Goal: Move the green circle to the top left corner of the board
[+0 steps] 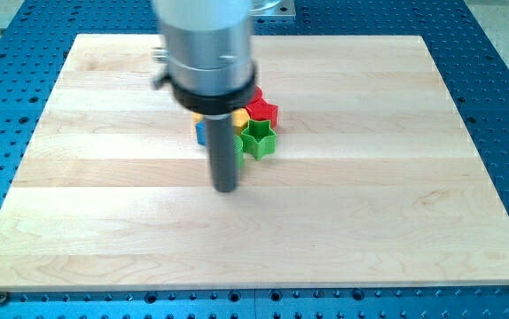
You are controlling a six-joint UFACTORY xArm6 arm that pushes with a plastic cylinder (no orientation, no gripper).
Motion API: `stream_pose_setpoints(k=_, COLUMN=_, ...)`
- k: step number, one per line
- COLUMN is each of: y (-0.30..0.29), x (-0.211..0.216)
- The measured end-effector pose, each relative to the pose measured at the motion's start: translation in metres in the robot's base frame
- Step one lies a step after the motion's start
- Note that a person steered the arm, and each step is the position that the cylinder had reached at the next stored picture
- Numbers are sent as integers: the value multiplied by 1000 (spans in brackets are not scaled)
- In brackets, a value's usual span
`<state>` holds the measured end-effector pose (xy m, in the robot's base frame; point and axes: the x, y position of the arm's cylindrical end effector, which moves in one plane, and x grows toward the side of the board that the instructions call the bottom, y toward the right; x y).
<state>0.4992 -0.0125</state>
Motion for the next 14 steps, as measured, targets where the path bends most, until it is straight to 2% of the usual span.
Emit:
stream_pose_setpoints(k=1, y=101, x=-25)
stream_pose_setpoints(k=2, y=132, x=-81)
stream_pose_setpoints(k=4, y=132, x=-124)
stream_pose_setpoints(k=8, y=124, x=-126)
stream_pose_setpoints(k=10, y=60, x=-78)
stream_pose_setpoints(k=11, y=9, x=-34)
stream_pose_setpoints(k=12, y=-48, x=-25)
stream_pose_setpoints(k=13, y=-76, x=9)
stream_pose_setpoints(k=14, y=-148, x=-5)
